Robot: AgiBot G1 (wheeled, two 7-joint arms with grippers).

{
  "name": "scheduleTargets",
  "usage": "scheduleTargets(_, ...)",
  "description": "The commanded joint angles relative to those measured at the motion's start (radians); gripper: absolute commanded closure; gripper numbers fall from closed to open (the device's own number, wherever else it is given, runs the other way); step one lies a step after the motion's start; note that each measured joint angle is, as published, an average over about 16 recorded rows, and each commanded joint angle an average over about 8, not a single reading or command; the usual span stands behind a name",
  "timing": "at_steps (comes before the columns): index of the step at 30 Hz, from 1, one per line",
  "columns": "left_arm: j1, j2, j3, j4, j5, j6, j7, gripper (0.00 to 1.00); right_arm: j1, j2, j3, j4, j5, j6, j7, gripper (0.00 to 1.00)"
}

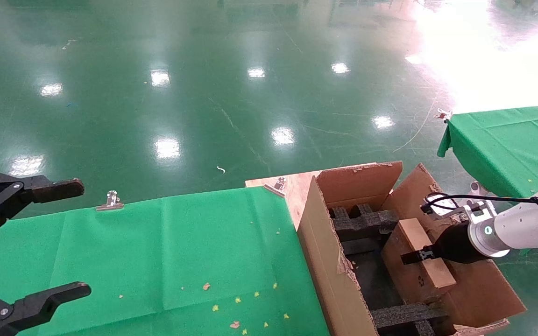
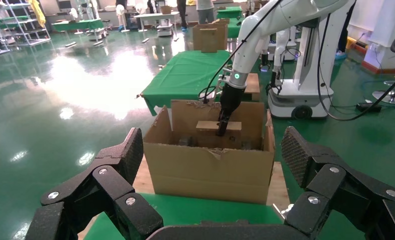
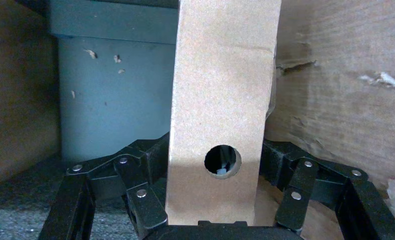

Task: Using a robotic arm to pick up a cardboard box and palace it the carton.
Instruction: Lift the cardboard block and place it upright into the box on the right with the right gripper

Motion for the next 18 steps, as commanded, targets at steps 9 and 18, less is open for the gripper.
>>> scheduleTargets(9, 0.0, 0.0, 0.0, 0.0, 0.0, 0.0, 0.0, 0.0, 0.042, 0.0, 0.001, -0.017, -0.019, 0.005, -0.009, 1.0)
scheduleTargets(18, 0.0, 0.0, 0.0, 0.0, 0.0, 0.0, 0.0, 0.0, 0.037, -0.008, -0.017, 0.005, -0.043, 0.014, 0.014, 1.0)
